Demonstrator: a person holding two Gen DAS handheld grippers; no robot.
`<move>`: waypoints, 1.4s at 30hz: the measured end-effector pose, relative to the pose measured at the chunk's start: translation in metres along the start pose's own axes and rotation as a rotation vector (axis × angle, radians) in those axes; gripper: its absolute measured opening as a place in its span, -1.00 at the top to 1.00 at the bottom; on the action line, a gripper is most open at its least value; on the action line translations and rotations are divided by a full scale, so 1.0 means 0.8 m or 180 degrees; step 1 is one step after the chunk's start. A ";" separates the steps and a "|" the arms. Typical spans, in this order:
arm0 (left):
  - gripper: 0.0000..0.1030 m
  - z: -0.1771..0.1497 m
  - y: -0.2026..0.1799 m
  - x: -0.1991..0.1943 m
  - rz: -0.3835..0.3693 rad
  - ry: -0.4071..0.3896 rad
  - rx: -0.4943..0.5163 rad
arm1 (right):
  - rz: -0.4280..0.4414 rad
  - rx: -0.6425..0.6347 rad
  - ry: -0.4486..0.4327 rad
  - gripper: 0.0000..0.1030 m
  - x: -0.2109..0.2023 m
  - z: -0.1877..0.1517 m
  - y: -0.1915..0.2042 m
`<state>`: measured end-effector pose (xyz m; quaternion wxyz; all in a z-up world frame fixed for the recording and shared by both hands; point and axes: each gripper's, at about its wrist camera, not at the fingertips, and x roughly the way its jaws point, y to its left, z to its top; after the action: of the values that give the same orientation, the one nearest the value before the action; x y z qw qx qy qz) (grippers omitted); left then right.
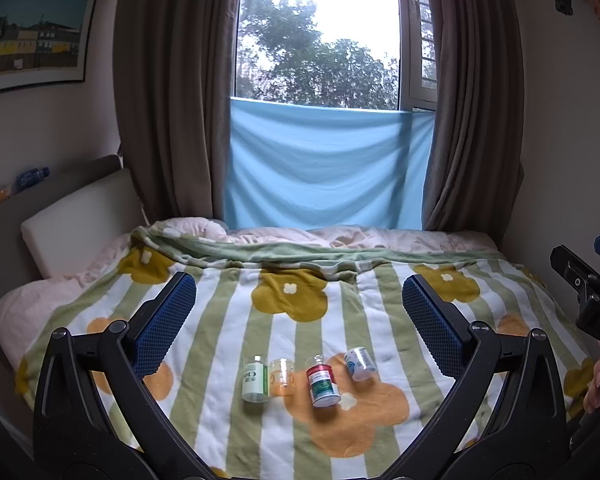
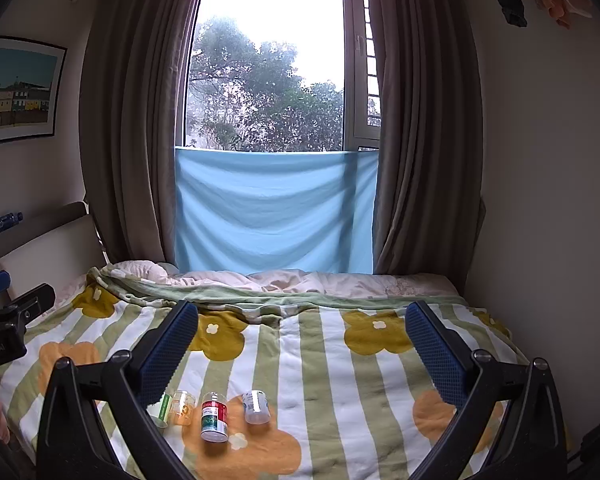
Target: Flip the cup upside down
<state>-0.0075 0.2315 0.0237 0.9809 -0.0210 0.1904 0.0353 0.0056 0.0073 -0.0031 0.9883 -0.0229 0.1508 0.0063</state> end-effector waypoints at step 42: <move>-0.99 -0.007 -0.009 0.005 -0.0014 0.0053 0.0022 | 0.0026 0.0021 0.0051 -0.99 0.002 0.006 -0.007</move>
<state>-0.0050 0.2240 0.0173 0.9794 -0.0183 0.1986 0.0323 0.0087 0.0021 0.0009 0.9871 -0.0190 0.1588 0.0096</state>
